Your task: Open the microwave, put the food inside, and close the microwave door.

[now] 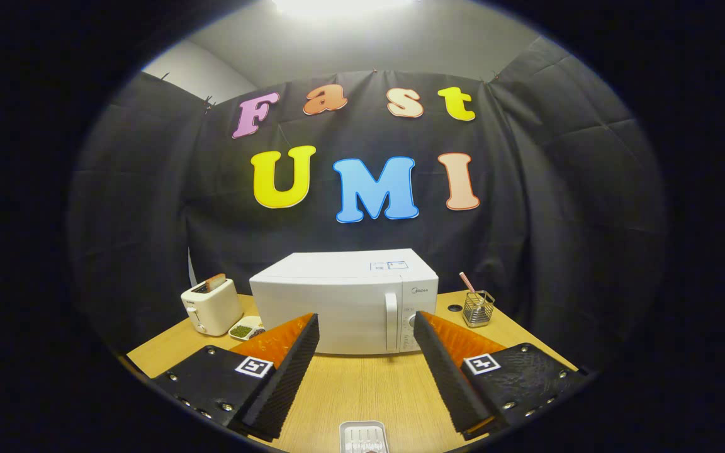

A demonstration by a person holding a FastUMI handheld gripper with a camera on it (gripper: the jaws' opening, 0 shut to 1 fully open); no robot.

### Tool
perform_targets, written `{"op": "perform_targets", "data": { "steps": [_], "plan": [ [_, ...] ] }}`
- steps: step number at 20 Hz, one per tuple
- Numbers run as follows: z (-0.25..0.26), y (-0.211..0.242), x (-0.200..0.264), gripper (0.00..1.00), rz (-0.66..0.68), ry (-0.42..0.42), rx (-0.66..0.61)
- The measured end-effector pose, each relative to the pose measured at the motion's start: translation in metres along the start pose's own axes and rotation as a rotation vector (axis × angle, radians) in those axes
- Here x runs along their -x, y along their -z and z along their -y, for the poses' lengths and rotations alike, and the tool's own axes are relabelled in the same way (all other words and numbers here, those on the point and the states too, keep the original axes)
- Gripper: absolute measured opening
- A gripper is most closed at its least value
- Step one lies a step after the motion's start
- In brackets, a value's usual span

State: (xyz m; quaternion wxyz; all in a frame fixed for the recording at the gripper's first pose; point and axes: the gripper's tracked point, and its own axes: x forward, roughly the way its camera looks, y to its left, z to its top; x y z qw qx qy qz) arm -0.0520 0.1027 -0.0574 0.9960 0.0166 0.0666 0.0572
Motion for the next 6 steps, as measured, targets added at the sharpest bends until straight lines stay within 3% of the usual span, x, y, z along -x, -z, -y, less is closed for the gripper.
{"op": "perform_targets", "data": {
  "steps": [6],
  "plan": [
    [0.010, -0.012, 0.015, 0.96, 0.031, -0.003, 0.000]
  ]
}}
